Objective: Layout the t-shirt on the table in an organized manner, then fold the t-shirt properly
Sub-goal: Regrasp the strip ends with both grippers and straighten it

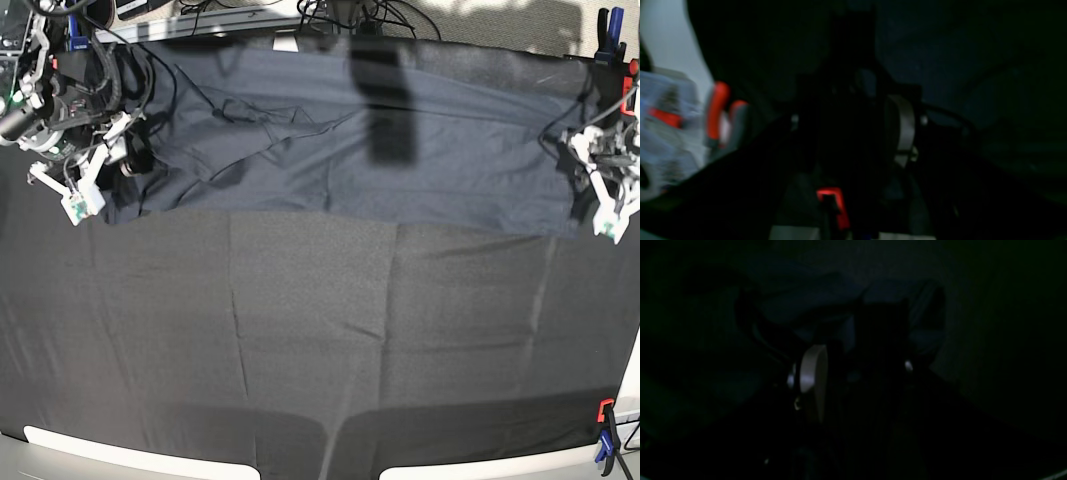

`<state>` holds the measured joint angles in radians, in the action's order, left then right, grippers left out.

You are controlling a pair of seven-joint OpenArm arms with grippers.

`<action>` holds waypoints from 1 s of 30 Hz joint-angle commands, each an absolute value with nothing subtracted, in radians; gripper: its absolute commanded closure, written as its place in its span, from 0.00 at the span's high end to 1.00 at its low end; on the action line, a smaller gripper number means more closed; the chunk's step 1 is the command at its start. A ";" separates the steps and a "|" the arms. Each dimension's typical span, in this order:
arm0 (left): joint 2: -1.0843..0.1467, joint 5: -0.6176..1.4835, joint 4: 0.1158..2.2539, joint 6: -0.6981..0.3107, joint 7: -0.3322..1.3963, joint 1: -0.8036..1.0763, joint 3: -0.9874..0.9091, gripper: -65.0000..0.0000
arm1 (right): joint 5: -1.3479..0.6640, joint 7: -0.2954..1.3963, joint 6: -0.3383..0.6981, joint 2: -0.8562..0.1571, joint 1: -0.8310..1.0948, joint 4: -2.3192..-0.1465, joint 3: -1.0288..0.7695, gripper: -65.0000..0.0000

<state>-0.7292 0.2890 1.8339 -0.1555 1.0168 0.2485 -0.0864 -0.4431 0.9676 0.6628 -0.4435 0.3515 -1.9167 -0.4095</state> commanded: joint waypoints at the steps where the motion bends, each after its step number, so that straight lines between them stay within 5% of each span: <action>1: -0.752 0.265 1.854 -0.150 0.993 0.240 -0.098 0.44 | -0.450 0.942 0.672 -0.460 0.343 -1.931 -0.419 0.42; 6: -0.752 0.224 1.856 -0.149 0.971 0.227 -0.098 0.45 | -0.450 0.947 0.672 -0.460 0.344 -1.930 -0.419 0.42; 11: -0.752 0.208 1.856 -0.150 0.970 0.209 -0.098 0.70 | -0.449 0.950 0.672 -0.460 0.343 -1.930 -0.419 0.42; 21: -0.751 0.472 1.758 -0.158 0.950 0.025 -0.099 0.70 | -0.528 0.772 0.635 -0.458 0.339 -2.030 -0.469 0.42; 30: -0.755 0.840 1.373 -0.414 1.054 -0.096 -0.099 0.69 | -0.742 0.930 0.698 -0.334 0.343 -2.044 -0.639 0.42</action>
